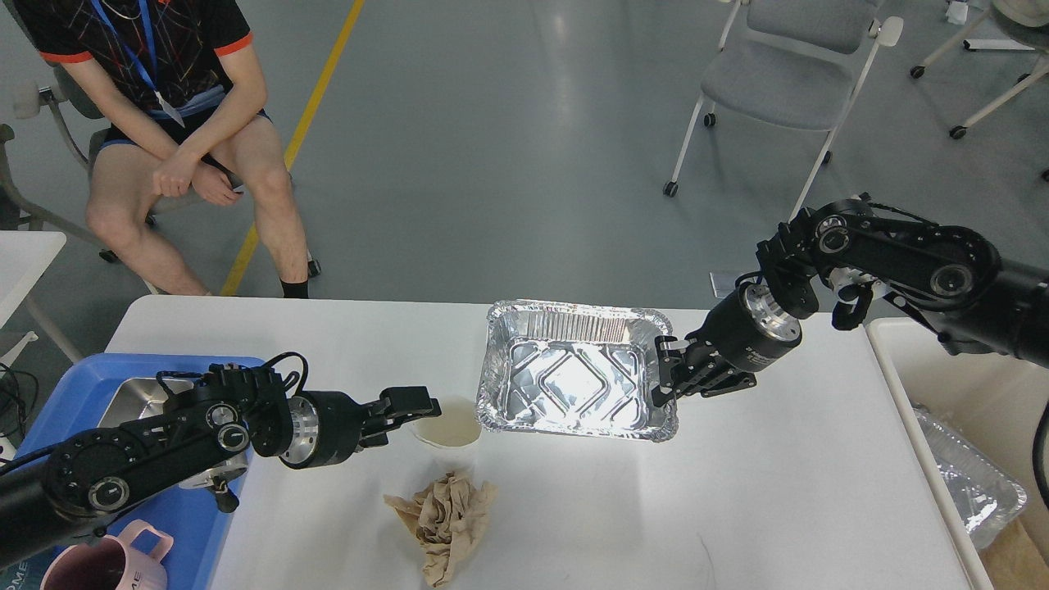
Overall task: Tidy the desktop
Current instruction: 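Reach the left gripper to the white paper cup and grasp it, then lift the paper cup and drop it into the foil tray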
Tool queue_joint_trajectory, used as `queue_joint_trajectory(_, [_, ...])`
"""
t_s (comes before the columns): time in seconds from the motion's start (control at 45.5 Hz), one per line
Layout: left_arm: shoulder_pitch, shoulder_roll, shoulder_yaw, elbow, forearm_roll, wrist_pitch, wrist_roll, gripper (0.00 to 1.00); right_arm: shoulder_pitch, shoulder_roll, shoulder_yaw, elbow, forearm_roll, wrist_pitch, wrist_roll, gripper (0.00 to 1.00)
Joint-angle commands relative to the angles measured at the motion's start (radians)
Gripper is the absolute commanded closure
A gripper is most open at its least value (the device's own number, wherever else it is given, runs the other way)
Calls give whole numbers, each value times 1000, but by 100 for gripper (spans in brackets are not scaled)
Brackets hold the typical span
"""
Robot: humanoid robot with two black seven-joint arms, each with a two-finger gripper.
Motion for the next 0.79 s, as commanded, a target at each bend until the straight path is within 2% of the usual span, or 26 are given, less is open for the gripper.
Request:
queue_joint_trajectory(0.0, [1, -40, 24, 53, 21, 47, -3, 13, 0, 1, 0, 0, -2, -1, 0, 100])
queue_joint_trajectory(0.176, [2, -111, 26, 93, 44, 73, 2, 36, 0, -3, 0, 0, 0, -2, 0, 100])
queue_joint_trajectory(0.352, [5, -119, 26, 102, 44, 80, 40, 80, -6, -2, 0, 1, -2, -8, 0, 100])
queue_joint_trajectory(0.462, [7, -117, 26, 102, 44, 79, 69, 99, -8, -2, 0, 0, -2, -10, 0, 100])
queue_joint_trajectory(0.77, [8, -60, 14, 72, 49, 67, 124, 100, -14, 1, 0, 0, -8, -14, 0, 100])
